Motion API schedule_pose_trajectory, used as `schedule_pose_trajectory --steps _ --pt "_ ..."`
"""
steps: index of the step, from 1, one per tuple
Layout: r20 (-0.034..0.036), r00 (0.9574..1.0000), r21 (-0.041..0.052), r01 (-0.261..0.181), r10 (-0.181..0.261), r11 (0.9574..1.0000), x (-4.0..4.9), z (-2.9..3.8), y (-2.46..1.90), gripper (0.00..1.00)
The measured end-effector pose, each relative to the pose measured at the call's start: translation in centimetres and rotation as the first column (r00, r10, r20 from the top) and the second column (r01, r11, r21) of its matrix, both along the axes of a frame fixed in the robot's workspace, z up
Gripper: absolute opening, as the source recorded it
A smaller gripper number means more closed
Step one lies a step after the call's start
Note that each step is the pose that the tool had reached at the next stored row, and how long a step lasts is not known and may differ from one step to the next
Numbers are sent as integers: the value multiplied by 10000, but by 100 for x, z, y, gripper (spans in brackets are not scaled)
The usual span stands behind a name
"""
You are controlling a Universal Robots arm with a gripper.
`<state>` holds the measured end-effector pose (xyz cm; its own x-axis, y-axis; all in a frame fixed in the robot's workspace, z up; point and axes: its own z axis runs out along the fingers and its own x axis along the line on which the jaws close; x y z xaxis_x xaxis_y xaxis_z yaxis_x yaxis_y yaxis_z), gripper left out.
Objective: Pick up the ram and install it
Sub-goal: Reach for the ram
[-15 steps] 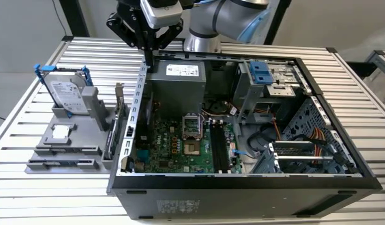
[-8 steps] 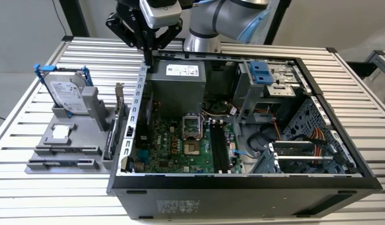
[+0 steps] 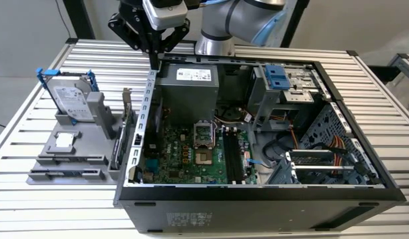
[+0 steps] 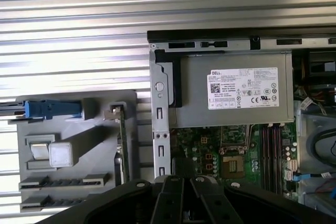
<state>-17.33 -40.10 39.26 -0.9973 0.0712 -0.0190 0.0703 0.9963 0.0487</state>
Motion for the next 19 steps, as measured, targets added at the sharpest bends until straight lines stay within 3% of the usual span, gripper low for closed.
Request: schedule_pose_trajectory --steps 19 --pt "1 10000 0 -1 1 10000 -107 0 0 0"
